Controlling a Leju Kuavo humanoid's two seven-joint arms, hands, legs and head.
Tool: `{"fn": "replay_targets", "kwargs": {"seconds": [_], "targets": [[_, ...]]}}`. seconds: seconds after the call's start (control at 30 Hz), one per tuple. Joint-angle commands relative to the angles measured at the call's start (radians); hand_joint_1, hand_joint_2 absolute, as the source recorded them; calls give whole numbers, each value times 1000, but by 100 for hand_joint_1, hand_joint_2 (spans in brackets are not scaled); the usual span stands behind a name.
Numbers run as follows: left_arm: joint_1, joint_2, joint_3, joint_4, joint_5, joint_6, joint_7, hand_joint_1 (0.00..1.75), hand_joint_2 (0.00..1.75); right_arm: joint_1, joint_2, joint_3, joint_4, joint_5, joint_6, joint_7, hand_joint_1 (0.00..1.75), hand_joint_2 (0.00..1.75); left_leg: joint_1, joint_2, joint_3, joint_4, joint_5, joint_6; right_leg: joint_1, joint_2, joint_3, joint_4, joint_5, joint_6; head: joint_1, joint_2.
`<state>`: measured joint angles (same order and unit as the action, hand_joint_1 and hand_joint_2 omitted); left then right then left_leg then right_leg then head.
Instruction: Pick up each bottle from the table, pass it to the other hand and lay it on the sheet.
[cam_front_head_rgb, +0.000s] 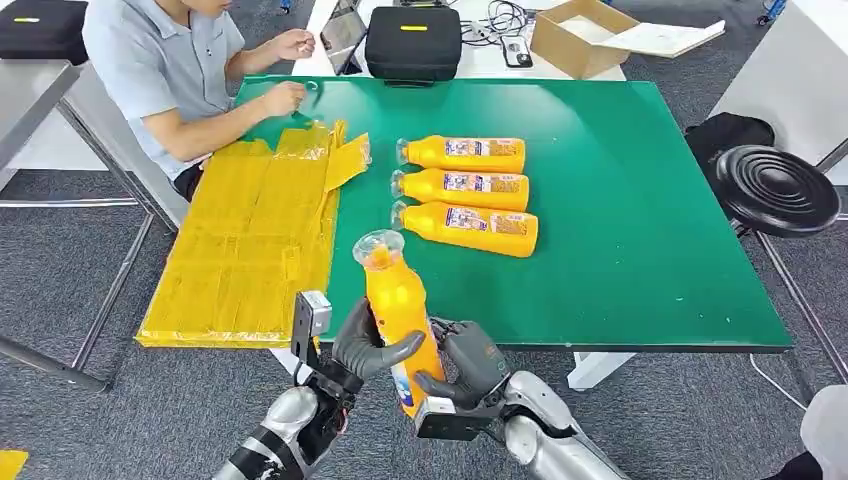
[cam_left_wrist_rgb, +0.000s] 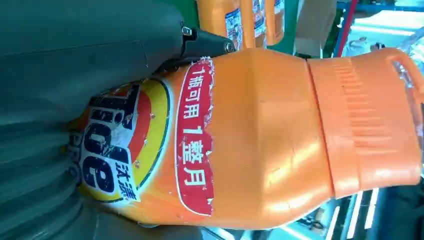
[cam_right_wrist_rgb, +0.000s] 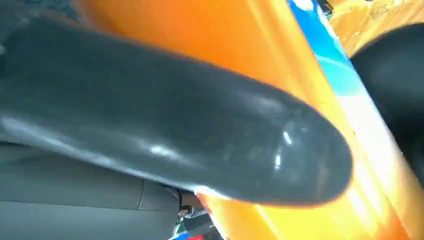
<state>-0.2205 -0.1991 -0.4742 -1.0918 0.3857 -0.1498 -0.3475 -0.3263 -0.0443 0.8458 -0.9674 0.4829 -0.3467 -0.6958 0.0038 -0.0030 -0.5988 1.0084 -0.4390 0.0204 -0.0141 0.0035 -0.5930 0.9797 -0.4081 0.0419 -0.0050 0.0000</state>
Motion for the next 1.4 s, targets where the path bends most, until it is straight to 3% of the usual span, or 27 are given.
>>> {"fn": "replay_targets", "kwargs": {"seconds": [0.03, 0.3, 0.4, 0.67, 0.77, 0.83, 0.97, 1.07, 1.2, 1.33, 1.4], "targets": [[-64, 34, 29, -9, -82, 168, -11, 175, 175, 8, 64, -44, 36, 37, -10, -2, 0, 0, 1, 0, 3, 0, -1, -2, 1, -1, 3, 0, -1, -2, 0, 0], [-59, 31, 27, -10, -82, 168, -11, 175, 175, 8, 61, -45, 33, 38, -9, -2, 0, 0, 1, 0, 3, 0, -1, -1, 1, -1, 3, 0, -1, -2, 0, 0], [-50, 71, 35, -92, -283, 369, -82, 175, 175, 38, 56, -85, -1, 81, -37, -2, 0, 0, 1, 0, 2, 0, -1, -1, 1, 0, 2, 0, -1, -2, 0, 0], [-22, 159, 124, -279, -646, 557, -23, 175, 175, 71, 66, -260, -17, 271, -248, 163, 0, 0, 0, 1, 2, -1, -1, -1, 0, 1, 1, 0, -1, -2, 0, 0], [-49, 183, 132, -254, -940, 718, 25, 175, 175, 72, 91, -340, -17, 318, -351, 205, 0, 0, 0, 2, 3, 0, -1, -2, 1, 0, 2, 1, -1, -2, 0, 0], [-77, 184, 148, -202, -1150, 798, 93, 175, 175, 113, 159, -528, -75, 422, -351, 199, 0, 0, 1, 2, 3, 0, 0, -2, 1, 1, 3, 1, -1, -2, 0, 0], [-125, 192, 185, -147, -1195, 790, 131, 175, 175, 129, 209, -661, -94, 416, -351, 151, 0, 0, 1, -1, 2, 0, 1, -2, 1, -2, 2, 2, -1, -3, 0, 0], [-182, 206, 195, -72, -1285, 779, 190, 175, 175, 124, 211, -662, -81, 385, -351, 132, 0, 0, 1, -2, 3, 0, 1, -2, 1, -3, 3, 1, -1, -3, 0, 0], [-403, 202, 193, 341, -1435, 726, 263, 175, 175, 72, 197, -533, 3, 258, -334, 123, 0, 0, 1, -2, 2, 0, 2, -2, 1, -4, 3, 0, 0, -2, 1, 0], [-437, 190, 202, 418, -1438, 755, 244, 175, 175, 63, 203, -512, 20, 247, -348, 126, 0, 0, 1, -1, 2, -1, 3, -2, 0, -2, 2, 0, 0, -1, 0, 0], [-503, 183, 183, 568, -1466, 629, 300, 175, 175, 48, 202, -455, 40, 229, -304, 122, 0, 0, 1, 1, 4, -1, 2, -3, 1, 0, 4, 1, 0, -3, 0, 0]]}}
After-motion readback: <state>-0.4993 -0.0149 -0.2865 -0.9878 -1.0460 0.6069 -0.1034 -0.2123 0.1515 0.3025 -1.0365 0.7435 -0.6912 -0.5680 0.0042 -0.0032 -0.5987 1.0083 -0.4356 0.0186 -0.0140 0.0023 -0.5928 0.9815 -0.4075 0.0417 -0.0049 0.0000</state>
